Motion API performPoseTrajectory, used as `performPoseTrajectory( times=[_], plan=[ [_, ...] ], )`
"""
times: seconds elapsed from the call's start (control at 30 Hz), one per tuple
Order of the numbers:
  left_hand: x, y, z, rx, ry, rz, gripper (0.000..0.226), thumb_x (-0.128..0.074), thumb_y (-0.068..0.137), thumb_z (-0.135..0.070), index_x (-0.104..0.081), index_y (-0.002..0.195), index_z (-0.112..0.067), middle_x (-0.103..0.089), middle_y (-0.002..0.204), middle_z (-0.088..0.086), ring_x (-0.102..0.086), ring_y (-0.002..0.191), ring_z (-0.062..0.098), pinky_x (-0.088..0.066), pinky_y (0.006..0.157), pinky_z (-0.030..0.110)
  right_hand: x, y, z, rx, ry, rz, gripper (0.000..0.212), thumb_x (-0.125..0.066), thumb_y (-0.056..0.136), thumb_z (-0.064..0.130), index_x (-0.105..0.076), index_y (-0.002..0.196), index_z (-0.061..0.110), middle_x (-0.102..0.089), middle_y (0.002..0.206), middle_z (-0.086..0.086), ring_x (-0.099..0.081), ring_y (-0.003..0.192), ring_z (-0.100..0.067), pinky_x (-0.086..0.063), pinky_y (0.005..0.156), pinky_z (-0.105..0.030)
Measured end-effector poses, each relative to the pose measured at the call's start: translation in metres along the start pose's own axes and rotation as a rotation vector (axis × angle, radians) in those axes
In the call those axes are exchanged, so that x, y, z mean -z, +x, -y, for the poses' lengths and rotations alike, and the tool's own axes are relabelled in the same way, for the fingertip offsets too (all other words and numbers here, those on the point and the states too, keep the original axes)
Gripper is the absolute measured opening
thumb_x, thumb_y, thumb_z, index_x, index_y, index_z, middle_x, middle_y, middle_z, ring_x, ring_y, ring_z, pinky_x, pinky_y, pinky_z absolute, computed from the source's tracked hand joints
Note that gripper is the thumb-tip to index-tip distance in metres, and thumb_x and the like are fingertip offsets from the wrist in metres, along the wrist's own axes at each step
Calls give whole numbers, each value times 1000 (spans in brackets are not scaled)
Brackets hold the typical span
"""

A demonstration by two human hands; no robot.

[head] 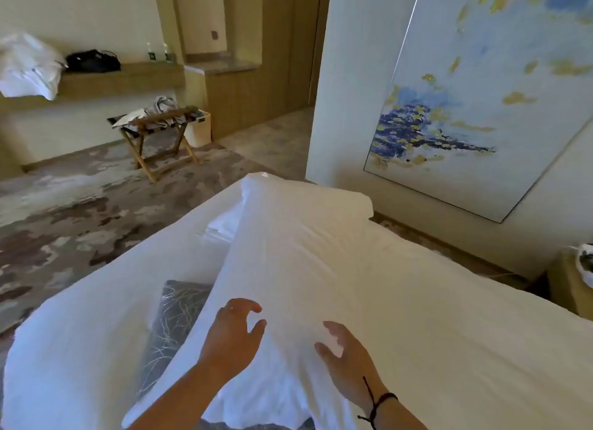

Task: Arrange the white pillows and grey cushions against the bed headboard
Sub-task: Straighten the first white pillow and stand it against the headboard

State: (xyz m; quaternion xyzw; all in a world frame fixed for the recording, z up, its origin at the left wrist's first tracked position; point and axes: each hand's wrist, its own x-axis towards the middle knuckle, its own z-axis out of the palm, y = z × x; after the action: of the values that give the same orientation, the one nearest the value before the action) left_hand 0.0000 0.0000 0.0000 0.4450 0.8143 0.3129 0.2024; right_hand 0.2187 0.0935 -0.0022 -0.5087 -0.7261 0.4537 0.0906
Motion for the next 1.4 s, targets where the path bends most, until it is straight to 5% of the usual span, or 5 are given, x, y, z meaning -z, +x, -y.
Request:
performPoseTrajectory(
  times=[0.33, 0.77, 1.07, 1.23, 1.4],
  plan=[
    [-34, 162, 73, -419, 515, 129, 60, -20, 93, -66, -18, 150, -47, 0, 165, -8, 4, 151, 22, 5, 121, 47, -89, 114, 32, -146, -196, -181, 68, -53, 90, 53, -23, 149, 40, -12, 160, 10, -12, 147, -17, -21, 117, -37],
    [-113, 188, 132, -359, 531, 133, 62, -17, 96, -66, -4, 153, -48, 7, 165, -10, 5, 152, 19, -6, 118, 54, -73, 191, -9, -196, -434, -423, 85, -33, 74, 86, -4, 145, 51, 11, 162, 13, 8, 149, -19, -2, 117, -56],
    [-164, 195, 142, -365, 596, 113, 63, -11, 95, -63, -2, 154, -43, 8, 165, -4, 7, 151, 24, 3, 119, 53, -30, 249, -67, -543, 79, -624, 141, -45, 35, 103, -9, 149, 29, -50, 140, -4, -48, 128, -28, -35, 106, -46],
    [-175, 190, 140, -356, 613, 122, 63, -13, 96, -62, -6, 155, -41, 1, 165, -2, 4, 152, 26, 3, 119, 52, -29, 260, -86, -609, 204, -648, 92, -57, 51, 91, -58, 100, 14, -62, 89, 3, -57, 77, -23, -40, 63, -33],
    [-164, 184, 141, -330, 586, 134, 63, -13, 96, -62, -9, 155, -42, -4, 166, -2, 0, 152, 25, 0, 119, 52, -38, 266, -83, -579, 244, -729, 60, -56, 75, 74, -53, 70, 14, -58, 71, 0, -52, 63, -18, -32, 51, -32]
  ],
)
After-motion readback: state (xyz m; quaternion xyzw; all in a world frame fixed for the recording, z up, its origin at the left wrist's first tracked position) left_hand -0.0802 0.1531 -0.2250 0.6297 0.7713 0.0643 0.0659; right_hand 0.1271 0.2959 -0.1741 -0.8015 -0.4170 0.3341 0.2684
